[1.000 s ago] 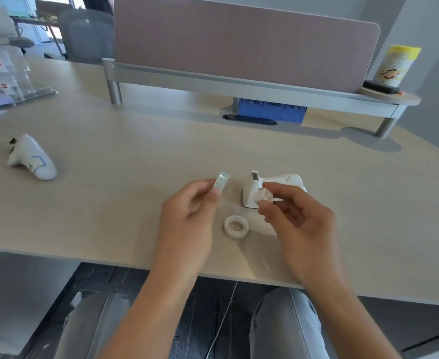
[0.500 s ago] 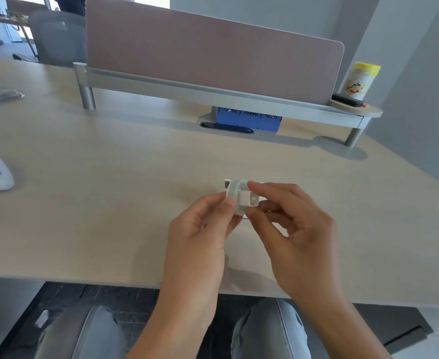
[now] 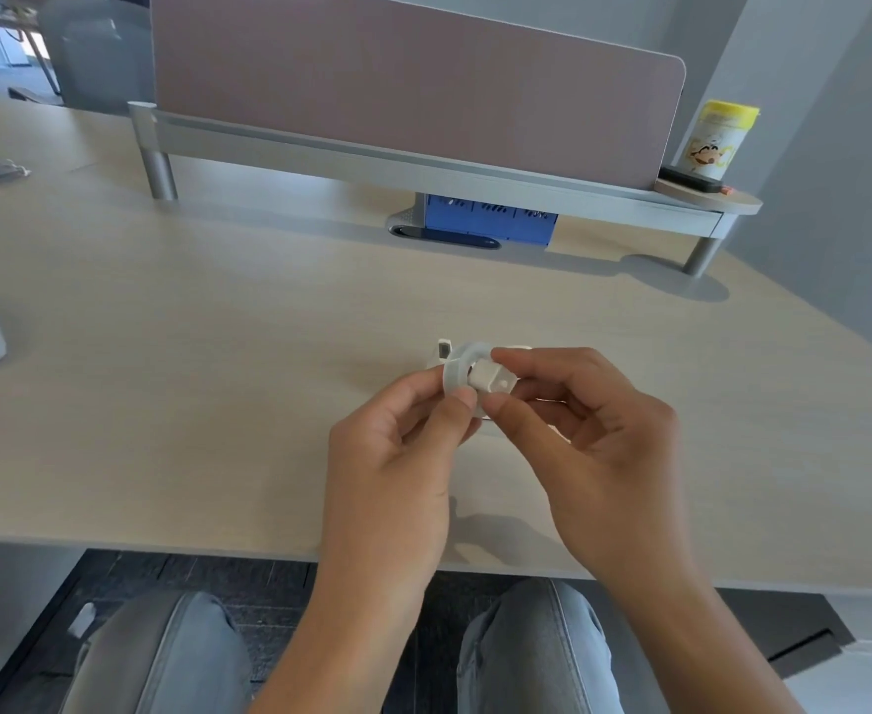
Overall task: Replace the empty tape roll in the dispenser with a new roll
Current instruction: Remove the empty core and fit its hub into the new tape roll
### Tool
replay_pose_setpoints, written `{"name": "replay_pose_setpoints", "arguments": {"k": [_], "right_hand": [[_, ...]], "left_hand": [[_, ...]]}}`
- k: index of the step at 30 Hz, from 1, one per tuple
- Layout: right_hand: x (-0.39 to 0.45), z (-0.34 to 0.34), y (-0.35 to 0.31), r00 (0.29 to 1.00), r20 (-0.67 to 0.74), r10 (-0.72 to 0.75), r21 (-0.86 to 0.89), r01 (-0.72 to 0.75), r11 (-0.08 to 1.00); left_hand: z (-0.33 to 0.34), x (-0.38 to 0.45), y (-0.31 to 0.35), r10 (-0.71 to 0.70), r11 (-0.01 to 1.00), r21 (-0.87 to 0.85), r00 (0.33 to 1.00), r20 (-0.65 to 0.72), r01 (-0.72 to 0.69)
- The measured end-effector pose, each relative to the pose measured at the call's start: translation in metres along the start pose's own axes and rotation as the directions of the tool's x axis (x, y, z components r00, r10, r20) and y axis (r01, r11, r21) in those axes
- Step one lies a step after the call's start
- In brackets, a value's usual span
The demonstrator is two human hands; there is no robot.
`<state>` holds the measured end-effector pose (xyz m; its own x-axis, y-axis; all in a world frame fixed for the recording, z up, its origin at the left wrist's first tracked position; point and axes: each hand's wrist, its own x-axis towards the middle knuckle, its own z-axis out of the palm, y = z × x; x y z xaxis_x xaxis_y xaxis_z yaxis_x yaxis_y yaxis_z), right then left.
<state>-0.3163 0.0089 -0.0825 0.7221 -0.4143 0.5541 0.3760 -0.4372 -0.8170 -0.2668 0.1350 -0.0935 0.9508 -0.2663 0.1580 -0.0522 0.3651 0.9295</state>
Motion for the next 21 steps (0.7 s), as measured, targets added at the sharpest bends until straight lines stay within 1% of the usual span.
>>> {"name": "replay_pose_setpoints", "arguments": {"k": [4, 7, 11, 13, 16, 18, 21], "right_hand": [[-0.001, -0.002, 0.006, 0.994, 0.035, -0.105, -0.121, 0.109, 0.987], [-0.001, -0.003, 0.007, 0.976, 0.087, -0.200, -0.251, 0.216, 0.944], [0.001, -0.007, 0.007, 0.959, 0.155, -0.237, -0.317, 0.275, 0.908], [0.001, -0.009, 0.008, 0.953, 0.179, -0.247, -0.326, 0.294, 0.898], [0.000, -0.011, 0.009, 0.952, 0.178, -0.249, -0.315, 0.295, 0.902], [-0.001, -0.012, 0.010, 0.957, 0.179, -0.229, -0.261, 0.271, 0.927], [-0.003, -0.013, 0.010, 0.971, 0.175, -0.163, -0.146, 0.189, 0.971]], "left_hand": [[-0.001, 0.000, -0.001, 0.029, 0.999, 0.039, 1.000, -0.010, -0.029], [0.000, -0.001, -0.002, 0.032, 0.999, 0.039, 0.999, -0.019, -0.032], [-0.002, -0.002, -0.003, 0.033, 0.999, 0.039, 0.999, -0.029, -0.032], [-0.001, -0.002, -0.003, 0.042, 0.998, 0.049, 0.999, -0.025, -0.040], [0.000, -0.003, -0.003, 0.041, 0.998, 0.048, 0.999, -0.014, -0.041], [0.000, -0.004, -0.004, 0.043, 0.998, 0.043, 0.999, -0.006, -0.043], [0.001, -0.003, -0.004, 0.054, 0.998, 0.044, 0.999, 0.001, -0.054]]}}
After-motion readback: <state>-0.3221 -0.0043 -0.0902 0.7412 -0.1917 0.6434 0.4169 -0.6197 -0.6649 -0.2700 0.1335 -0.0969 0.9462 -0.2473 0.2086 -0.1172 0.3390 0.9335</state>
